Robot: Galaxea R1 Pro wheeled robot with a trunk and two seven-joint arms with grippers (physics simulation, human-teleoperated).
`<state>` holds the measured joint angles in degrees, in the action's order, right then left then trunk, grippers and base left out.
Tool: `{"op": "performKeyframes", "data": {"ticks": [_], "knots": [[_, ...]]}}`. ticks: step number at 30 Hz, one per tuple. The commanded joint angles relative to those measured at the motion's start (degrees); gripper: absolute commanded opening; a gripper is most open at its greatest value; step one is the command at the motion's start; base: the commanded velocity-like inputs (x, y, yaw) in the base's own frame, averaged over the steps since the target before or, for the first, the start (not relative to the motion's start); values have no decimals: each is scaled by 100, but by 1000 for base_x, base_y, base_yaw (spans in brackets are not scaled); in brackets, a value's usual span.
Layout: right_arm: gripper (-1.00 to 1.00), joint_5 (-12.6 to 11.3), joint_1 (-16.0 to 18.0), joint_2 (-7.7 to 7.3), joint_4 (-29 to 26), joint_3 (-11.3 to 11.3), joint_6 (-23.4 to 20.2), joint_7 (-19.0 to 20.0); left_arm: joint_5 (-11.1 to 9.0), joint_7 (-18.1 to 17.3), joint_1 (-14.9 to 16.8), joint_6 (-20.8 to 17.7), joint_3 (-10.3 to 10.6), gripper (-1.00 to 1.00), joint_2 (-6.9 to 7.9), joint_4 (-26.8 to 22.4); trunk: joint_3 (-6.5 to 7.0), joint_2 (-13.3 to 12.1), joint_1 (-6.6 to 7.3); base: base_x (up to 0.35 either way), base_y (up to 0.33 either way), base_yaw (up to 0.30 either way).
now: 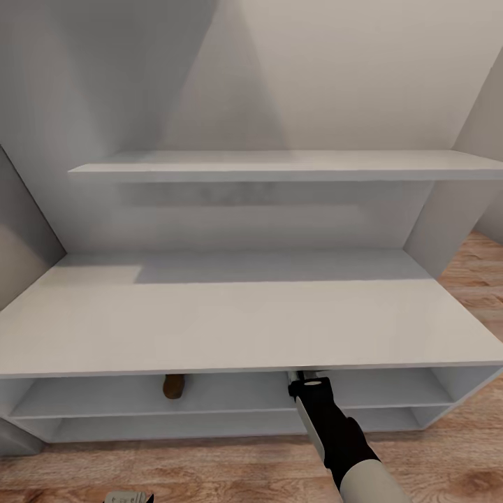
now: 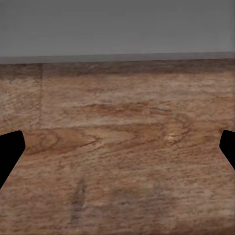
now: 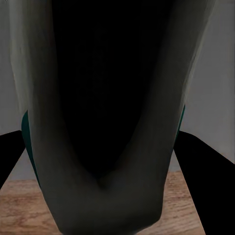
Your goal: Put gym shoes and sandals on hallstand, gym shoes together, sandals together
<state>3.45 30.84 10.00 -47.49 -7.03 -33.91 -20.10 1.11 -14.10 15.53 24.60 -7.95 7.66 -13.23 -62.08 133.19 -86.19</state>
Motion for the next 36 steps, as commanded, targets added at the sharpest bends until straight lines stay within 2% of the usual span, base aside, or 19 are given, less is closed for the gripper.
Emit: {"op": "performKeyframes", "data": {"ticks": [1, 16, 17, 36], "knots": [[-100, 33, 2, 0, -8, -9, -45, -3, 12, -49, 3, 9, -48, 100, -2, 5, -5, 2, 1, 0, 0, 0], [-100, 33, 1, 0, -15, -9, -45, -3, 3, -49, 4, 9, -57, 100, 3, 5, -5, 2, 1, 0, 0, 0], [100, 33, 1, 0, -15, -9, -45, -3, 3, -49, 3, 9, -57, 100, 5, 5, -5, 2, 1, 20, 0, 0], [100, 33, 2, 0, -15, -7, -44, -3, -6, -50, 3, 10, -57, 100, 7, 5, -5, 2, 1, -13, 0, 0]]}}
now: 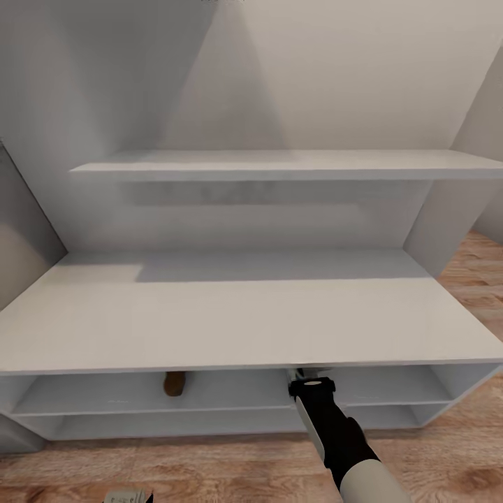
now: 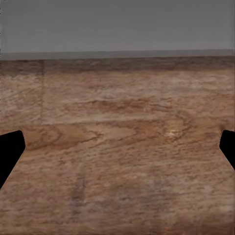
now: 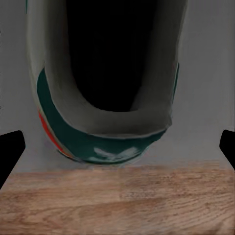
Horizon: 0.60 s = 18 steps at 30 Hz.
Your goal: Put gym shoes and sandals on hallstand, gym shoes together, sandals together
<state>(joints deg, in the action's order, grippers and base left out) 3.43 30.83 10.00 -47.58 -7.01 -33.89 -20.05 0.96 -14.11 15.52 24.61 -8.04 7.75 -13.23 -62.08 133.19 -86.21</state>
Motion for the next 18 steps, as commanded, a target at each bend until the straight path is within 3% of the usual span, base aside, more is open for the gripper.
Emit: {"op": "performKeyframes", "data": {"ticks": [1, 18], "knots": [[100, 35, 2, 0, -5, -9, -47, -7, 10, -49, 3, 9, -48, 100, -2, 5, -5, 2, 3, -217, 0, 0], [100, 35, 2, 0, 3, -6, -47, -7, 10, -49, 3, 13, -48, 100, -2, 5, -5, 2, 3, -308, 0, 0]]}}
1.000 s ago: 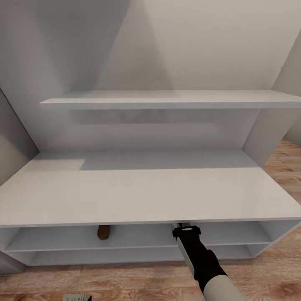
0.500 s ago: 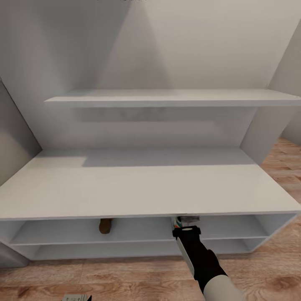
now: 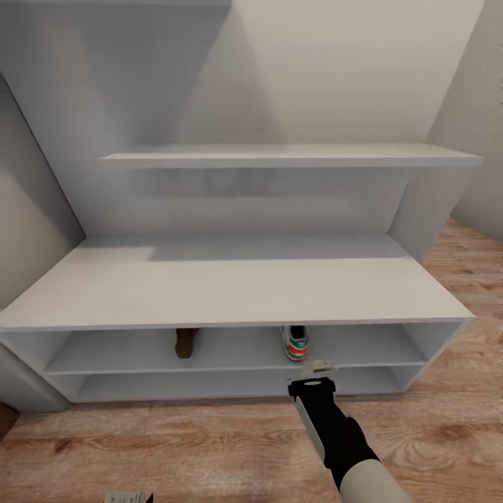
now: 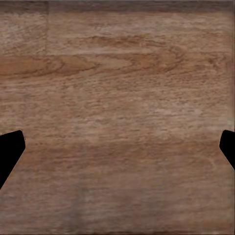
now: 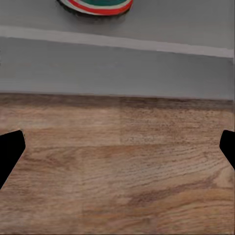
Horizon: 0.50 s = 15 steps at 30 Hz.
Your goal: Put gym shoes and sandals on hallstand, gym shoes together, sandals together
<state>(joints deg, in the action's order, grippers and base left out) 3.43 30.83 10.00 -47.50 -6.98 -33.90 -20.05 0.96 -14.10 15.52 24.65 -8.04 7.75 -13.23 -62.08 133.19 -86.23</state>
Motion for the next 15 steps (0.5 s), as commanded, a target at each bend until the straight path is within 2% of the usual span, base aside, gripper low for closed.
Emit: {"op": "performKeyframes", "data": {"ticks": [1, 15], "knots": [[100, 35, 4, 0, -5, -8, -46, -7, 10, -49, 3, 10, -48, 100, -2, 5, -4, 2, 5, -333, 0, 0], [100, 35, 3, 0, 21, -4, -44, -1, 7, -49, 3, 11, -48, 100, -2, 5, -4, 2, 5, -335, 0, 0]]}}
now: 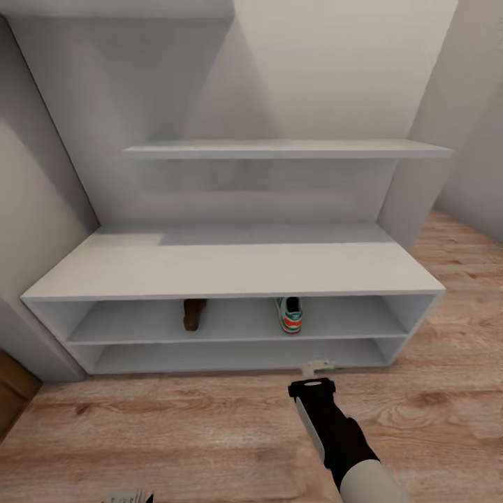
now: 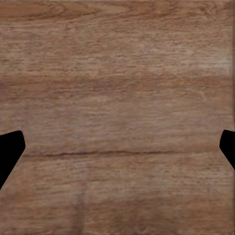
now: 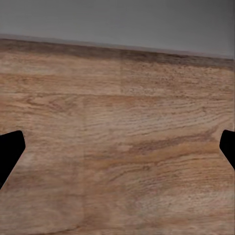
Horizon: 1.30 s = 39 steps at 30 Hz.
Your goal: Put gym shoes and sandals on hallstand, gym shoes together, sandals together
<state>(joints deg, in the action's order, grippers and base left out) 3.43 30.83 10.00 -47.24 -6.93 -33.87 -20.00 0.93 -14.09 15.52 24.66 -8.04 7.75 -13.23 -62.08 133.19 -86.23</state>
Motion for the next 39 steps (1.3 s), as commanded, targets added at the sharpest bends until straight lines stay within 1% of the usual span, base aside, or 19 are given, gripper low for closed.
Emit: {"op": "performKeyframes", "data": {"ticks": [1, 5, 9, 10, 11, 16, 17, 18, 23, 26, 29, 30, 33, 36, 38, 39], "knots": [[100, 35, 2, 0, -4, -11, -45, -7, 8, -50, 3, 10, -48, 100, -2, 5, -4, 2, 5, -335, 0, 0], [100, 35, 2, 0, 3, -15, -36, -5, 6, -50, 3, 8, -48, 100, -2, 5, -4, 2, 5, -335, 0, 0], [100, 37, -1, 0, 145, -25, 78, 8, 4, -50, 3, 5, -55, 100, -7, 0, -4, 2, 5, -335, 0, 0], [100, 43, -8, 0, 576, -27, 436, 11, 4, -50, 3, 4, -65, 100, -9, -23, -4, 2, 5, -335, 0, 0], [100, 43, -8, 0, 827, -29, 682, 12, 4, -50, 3, 4, -69, 100, -10, -31, -4, 2, 5, -335, 0, 0], [100, 50, -10, -4, 1566, -34, 1535, 18, 2, -42, 3, 10, -73, 100, -15, -48, -4, 2, 5, -314, 0, 0], [100, 64, -10, -119, 2230, -37, 2317, 20, -2, -31, 3, 15, -78, 100, -23, -59, -4, 2, 5, -108, 0, 0], [100, 69, -9, -192, 2587, -40, 2719, 21, -3, -20, 3, 17, -80, 100, -28, -61, -4, 2, 5, -69, 0, 0], [100, 66, -8, -412, 3442, -51, 3708, 28, -5, 8, 3, 25, -87, 100, -36, -64, -4, 2, 5, -37, 0, 0], [100, 67, -12, -520, 3878, -56, 4239, 29, -5, 19, 3, 31, -91, 100, -41, -60, -4, 2, 5, -15, 0, 0], [100, 76, -18, -595, 4215, -59, 4704, 30, -3, 26, 3, 64, -96, 100, -47, -42, -4, 2, 5, -8, 0, 0], [100, 82, -23, -648, 4346, -62, 4969, 33, -1, 30, 3, 111, -98, 100, -50, -30, -4, 2, 5, -4, 0, 0], [100, 92, -34, -740, 4457, -67, 5289, 36, 1, 37, 3, 202, -99, 100, -52, -11, -4, 2, 5, -2, 0, 0], [100, 122, -42, -815, 4514, -69, 5486, 38, 2, 53, 3, 281, -100, 100, -53, 3, -4, 2, 5, -1, 0, 0], [100, 169, -45, -853, 4536, -70, 5560, 39, 3, 78, 3, 314, -100, 100, -54, 11, -4, 2, 5, 0, 0, 0], [100, 237, -47, -881, 4550, -70, 5608, 39, 3, 113, 3, 335, -101, 100, -56, 22, -4, 2, 5, 0, 0, 0]]}}
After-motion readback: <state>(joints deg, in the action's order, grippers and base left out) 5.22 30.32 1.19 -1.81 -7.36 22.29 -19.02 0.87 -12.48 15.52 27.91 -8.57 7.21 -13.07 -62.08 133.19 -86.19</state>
